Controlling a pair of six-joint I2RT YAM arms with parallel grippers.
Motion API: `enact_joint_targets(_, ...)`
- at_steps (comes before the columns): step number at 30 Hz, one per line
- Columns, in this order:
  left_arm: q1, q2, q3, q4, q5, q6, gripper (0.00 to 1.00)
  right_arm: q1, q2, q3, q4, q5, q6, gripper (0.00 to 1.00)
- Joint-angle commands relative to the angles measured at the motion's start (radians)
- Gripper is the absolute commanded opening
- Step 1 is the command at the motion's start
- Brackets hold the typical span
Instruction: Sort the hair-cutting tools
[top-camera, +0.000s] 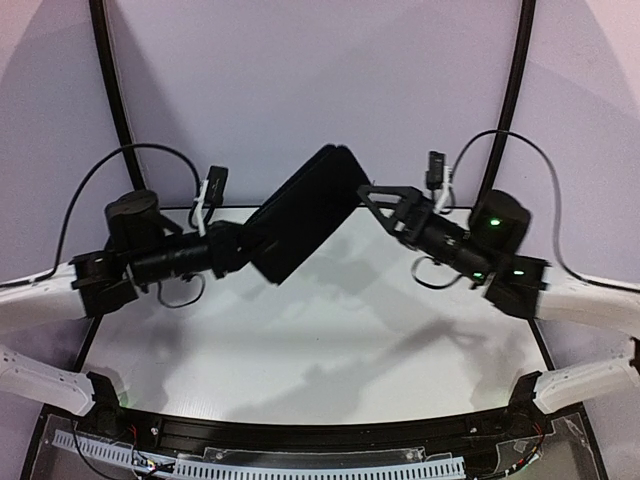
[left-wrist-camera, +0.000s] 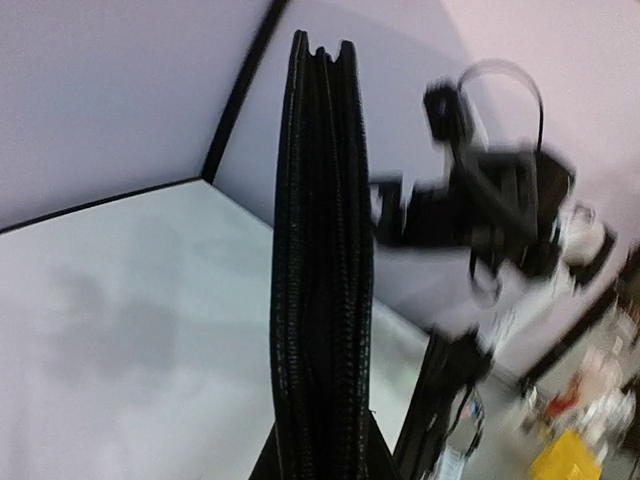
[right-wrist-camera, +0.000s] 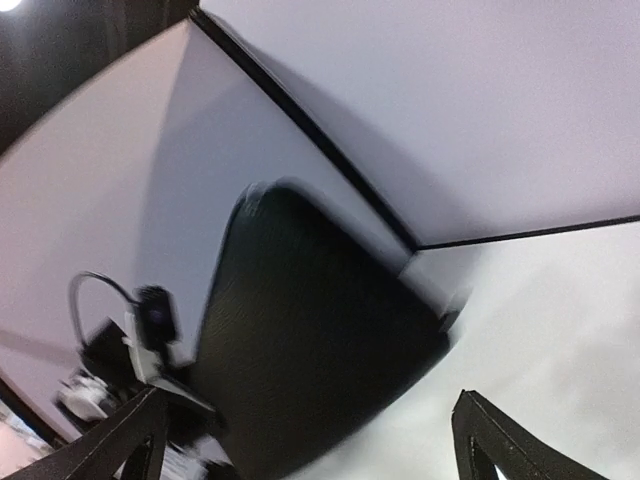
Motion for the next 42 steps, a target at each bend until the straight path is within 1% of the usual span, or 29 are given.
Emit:
enact_joint_targets(1, -0.007, -0.132, 0.05, -0.318, 0.222, 0.407, 0.01, -0.03, -0.209, -0.001, -0.577, 0.02, -0.284, 0.99)
enact_joint_targets(2, -0.007, -0.137, 0.087, -0.414, 0.242, 0.456, 0.01, -0.039, -0.236, 0.027, -0.67, 0.015, -0.285, 0.99)
enact_joint_targets(3, -0.007, -0.138, 0.133, -0.463, 0.259, 0.505, 0.01, -0.048, -0.262, 0.054, -0.779, -0.006, -0.285, 0.99)
enact_joint_targets(4, -0.007, -0.129, 0.177, -0.544, 0.267, 0.544, 0.01, -0.055, -0.276, 0.079, -0.856, -0.036, -0.28, 0.99)
enact_joint_targets(5, -0.007, -0.116, 0.212, -0.611, 0.273, 0.576, 0.01, -0.062, -0.285, 0.102, -0.918, -0.059, -0.268, 0.99)
enact_joint_targets(7, -0.007, -0.094, 0.276, -0.697, 0.282, 0.656, 0.01, -0.069, -0.306, 0.128, -0.976, -0.104, -0.246, 0.99)
enact_joint_targets(9, -0.007, -0.08, 0.305, -0.716, 0.255, 0.704, 0.01, -0.075, -0.325, 0.136, -0.993, -0.147, -0.219, 0.98)
enact_joint_targets(11, -0.007, -0.078, 0.328, -0.708, 0.208, 0.709, 0.01, -0.08, -0.335, 0.143, -1.023, -0.178, -0.182, 0.96)
enact_joint_targets(13, -0.007, -0.082, 0.349, -0.714, 0.204, 0.719, 0.01, -0.087, -0.336, 0.147, -1.04, -0.201, -0.142, 0.93)
enact_joint_targets(15, -0.007, -0.094, 0.372, -0.719, 0.204, 0.722, 0.01, -0.095, -0.329, 0.141, -1.012, -0.23, -0.097, 0.9)
enact_joint_targets(19, -0.007, -0.131, 0.357, -0.686, 0.174, 0.732, 0.01, -0.124, -0.27, 0.163, -0.93, -0.395, -0.039, 0.81)
enact_joint_targets(20, -0.007, -0.139, 0.347, -0.669, 0.177, 0.743, 0.01, -0.133, -0.245, 0.182, -0.922, -0.444, -0.031, 0.78)
enact_joint_targets(22, -0.007, -0.141, 0.344, -0.663, 0.168, 0.758, 0.01, -0.15, -0.191, 0.215, -0.914, -0.529, -0.006, 0.69)
enact_joint_targets(23, -0.007, -0.136, 0.345, -0.672, 0.163, 0.768, 0.01, -0.162, -0.165, 0.228, -0.91, -0.568, 0.015, 0.67)
enact_joint_targets(25, -0.007, -0.127, 0.343, -0.673, 0.159, 0.778, 0.01, -0.185, -0.121, 0.245, -0.899, -0.619, 0.064, 0.6)
enact_joint_targets(26, -0.007, -0.124, 0.341, -0.667, 0.16, 0.782, 0.01, -0.198, -0.101, 0.25, -0.888, -0.639, 0.078, 0.58)
enact_joint_targets(35, -0.008, -0.117, 0.313, -0.627, 0.156, 0.785, 0.01, -0.221, 0.013, 0.271, -0.816, -0.797, 0.161, 0.51)
enact_joint_targets(40, -0.007, -0.123, 0.303, -0.621, 0.158, 0.798, 0.01, -0.221, 0.046, 0.274, -0.805, -0.814, 0.174, 0.47)
enact_joint_targets(42, -0.008, -0.127, 0.3, -0.62, 0.163, 0.804, 0.01, -0.221, 0.052, 0.274, -0.797, -0.815, 0.179, 0.44)
